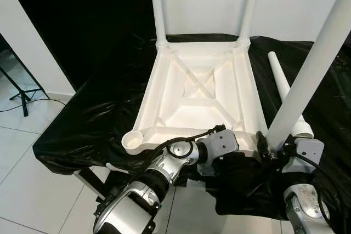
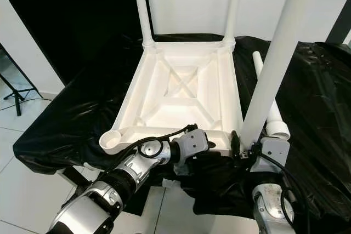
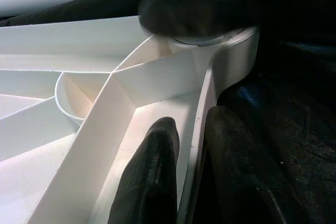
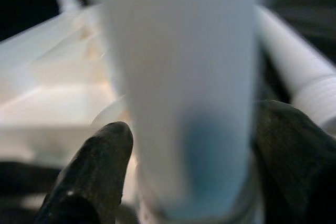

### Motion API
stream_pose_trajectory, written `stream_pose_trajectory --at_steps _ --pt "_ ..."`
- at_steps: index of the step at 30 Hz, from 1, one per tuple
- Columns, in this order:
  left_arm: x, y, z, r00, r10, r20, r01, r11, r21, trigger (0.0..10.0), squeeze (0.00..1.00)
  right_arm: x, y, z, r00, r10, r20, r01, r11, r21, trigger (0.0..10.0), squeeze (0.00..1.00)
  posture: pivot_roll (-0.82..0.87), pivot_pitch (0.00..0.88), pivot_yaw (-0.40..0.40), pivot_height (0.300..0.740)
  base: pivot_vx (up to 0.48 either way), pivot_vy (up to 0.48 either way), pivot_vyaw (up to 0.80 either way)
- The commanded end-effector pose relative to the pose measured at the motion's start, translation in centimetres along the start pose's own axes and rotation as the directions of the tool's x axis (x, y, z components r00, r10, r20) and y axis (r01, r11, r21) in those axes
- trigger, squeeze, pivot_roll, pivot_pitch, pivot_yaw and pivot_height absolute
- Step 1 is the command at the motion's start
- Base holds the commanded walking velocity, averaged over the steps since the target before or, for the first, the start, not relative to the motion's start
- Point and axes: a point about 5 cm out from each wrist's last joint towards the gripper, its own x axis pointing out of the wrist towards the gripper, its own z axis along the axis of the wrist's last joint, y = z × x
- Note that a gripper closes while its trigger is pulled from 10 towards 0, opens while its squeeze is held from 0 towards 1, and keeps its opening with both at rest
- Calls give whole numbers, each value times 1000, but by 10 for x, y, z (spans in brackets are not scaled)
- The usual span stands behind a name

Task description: Building children table

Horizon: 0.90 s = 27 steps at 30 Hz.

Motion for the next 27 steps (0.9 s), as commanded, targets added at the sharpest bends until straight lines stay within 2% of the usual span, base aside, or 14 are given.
stream_pose_trajectory --at_steps 1,2,5,6,7,11,12,14,16,17,19,21,26,27 --pt "-6 -16 -31 990 -66 -125 57 996 -70 10000 0 2 6 2 995 103 8 -103 994 -31 10000 0 52 0 58 740 0 0 0" --pt "-6 -17 -32 990 -67 -128 58 996 -70 10000 0 1 7 5 985 174 13 -173 982 -71 10000 0 51 0 57 740 0 0 0" --pt "-6 -16 -31 990 -65 -129 57 996 -68 10000 0 0 0 11 966 258 17 -254 960 -118 10000 0 48 0 57 740 0 0 0" --pt "-6 -16 -31 990 -65 -129 57 996 -68 10000 0 0 0 11 966 258 17 -254 960 -118 10000 0 48 0 57 740 0 0 0" --pt "-4 -15 -29 990 -64 -125 56 996 -67 10000 0 2 -10 13 954 300 6 -296 945 -142 10000 0 44 0 57 740 0 0 0" --pt "-2 -17 -28 990 -66 -122 58 996 -66 10000 0 3 -15 13 933 359 -34 -359 917 -172 10000 0 40 0 57 740 0 0 0" --pt "-2 -18 -28 990 -69 -121 61 996 -67 10000 0 3 -18 10 904 419 -86 -428 884 -190 0 0 36 0 60 740 0 0 0" --pt "-2 -18 -28 990 -70 -120 62 996 -68 10000 0 2 -20 9 892 440 -106 -452 872 -190 0 0 36 0 60 740 0 0 0" --pt "-2 -19 -29 990 -74 -121 66 996 -67 10000 0 -2 -22 4 850 499 -167 -524 834 -173 0 0 35 0 60 740 0 0 0" --pt "-2 -19 -29 990 -74 -121 66 996 -67 10000 0 -2 -22 4 850 499 -167 -524 834 -173 0 0 35 0 60 740 0 0 0" --pt "-2 -19 -29 990 -71 -122 63 996 -67 10000 0 -9 -23 -2 798 559 -225 -591 799 -111 0 0 43 0 51 740 0 0 0" --pt "-2 -18 -29 990 -67 -122 59 996 -69 10000 0 -13 -22 -5 788 570 -232 -598 799 -68 0 0 45 0 48 740 0 0 0" --pt "-2 -19 -30 991 -65 -121 56 996 -72 10000 0 -15 -16 -8 799 566 -203 -577 817 7 0 0 46 0 50 740 0 0 0" --pt "-2 -20 -30 990 -66 -121 58 996 -73 10000 0 -11 -13 -9 858 488 -162 -488 872 44 0 0 46 0 47 740 0 0 0"
